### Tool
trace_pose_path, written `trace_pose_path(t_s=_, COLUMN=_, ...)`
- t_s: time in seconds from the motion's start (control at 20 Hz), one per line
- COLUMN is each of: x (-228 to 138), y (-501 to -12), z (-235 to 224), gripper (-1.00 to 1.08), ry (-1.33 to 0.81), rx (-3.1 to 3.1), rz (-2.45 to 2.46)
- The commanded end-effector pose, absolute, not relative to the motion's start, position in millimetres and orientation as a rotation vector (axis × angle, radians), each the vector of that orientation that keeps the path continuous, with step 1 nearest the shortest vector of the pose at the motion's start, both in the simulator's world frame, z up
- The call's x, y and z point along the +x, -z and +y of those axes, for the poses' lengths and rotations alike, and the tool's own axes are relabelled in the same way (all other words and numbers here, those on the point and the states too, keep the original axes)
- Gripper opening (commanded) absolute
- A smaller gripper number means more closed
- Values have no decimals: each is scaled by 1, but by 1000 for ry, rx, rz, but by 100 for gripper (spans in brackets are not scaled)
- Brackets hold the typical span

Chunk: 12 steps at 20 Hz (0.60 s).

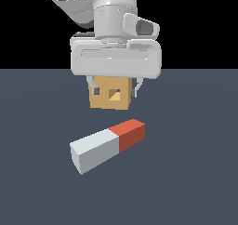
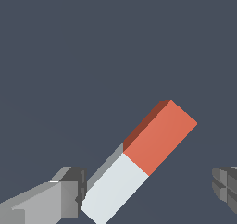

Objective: Insert the peg into the horizontal hole in a box.

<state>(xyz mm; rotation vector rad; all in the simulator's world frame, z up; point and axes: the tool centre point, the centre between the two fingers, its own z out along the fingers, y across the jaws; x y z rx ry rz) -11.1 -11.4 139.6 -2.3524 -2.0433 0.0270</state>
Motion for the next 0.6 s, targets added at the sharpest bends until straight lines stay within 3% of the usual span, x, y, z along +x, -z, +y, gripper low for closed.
trace_pose_path(t_s=0.0, x=-13, y=-134, z=-18, gripper=100, ry=-25, rx=-2418, rz=-1969)
trace_pose_path(t_s=0.55, x=-30, y=-101, z=-55, gripper=100, ry=-12, rx=-2752, rz=-1495)
